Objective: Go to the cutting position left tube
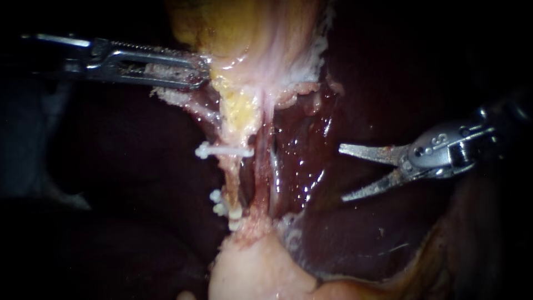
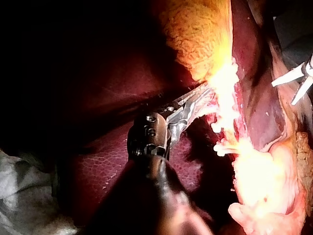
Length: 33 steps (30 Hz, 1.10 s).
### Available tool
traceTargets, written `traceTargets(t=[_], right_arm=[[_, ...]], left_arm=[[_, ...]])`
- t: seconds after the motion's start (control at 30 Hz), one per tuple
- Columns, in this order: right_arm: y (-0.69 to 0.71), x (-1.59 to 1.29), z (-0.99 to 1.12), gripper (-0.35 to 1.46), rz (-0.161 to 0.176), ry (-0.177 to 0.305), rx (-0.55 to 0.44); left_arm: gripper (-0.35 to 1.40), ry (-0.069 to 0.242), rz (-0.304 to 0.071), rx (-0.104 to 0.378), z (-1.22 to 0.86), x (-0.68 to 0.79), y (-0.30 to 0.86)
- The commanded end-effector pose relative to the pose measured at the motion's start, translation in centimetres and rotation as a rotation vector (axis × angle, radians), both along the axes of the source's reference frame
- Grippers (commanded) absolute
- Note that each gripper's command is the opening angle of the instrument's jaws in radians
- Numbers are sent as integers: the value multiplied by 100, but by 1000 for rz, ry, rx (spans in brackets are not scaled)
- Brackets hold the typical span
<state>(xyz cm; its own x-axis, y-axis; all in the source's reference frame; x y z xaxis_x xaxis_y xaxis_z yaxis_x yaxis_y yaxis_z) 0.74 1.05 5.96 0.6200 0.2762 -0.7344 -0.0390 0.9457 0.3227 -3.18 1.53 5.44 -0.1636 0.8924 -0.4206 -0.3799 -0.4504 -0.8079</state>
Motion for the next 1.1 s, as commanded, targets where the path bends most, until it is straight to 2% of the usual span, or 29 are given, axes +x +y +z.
traceTargets(t=[0.03,0.17,0.3,0.43,0.6,0.77,0.93,1.1], right_arm=[[0,1,0,143,0,0,0],[0,2,0,143,-1,1,2],[0,2,0,143,-2,3,4],[0,3,0,143,-4,4,6],[0,5,0,143,-12,8,13],[-5,18,-3,143,-36,44,34],[-14,47,-5,143,-21,84,97],[-23,78,-3,143,-22,110,137]], left_arm=[[-35,-3,3,1,-3,2,1],[-35,6,-8,6,-22,18,10],[-35,-8,-44,0,-52,42,23],[-35,-11,-54,-12,-71,57,28],[-35,-7,-59,-12,-74,54,24],[-35,-7,-60,-13,-74,53,23],[-35,-7,-60,-13,-73,52,23],[-35,-5,-61,-15,-72,50,22]])
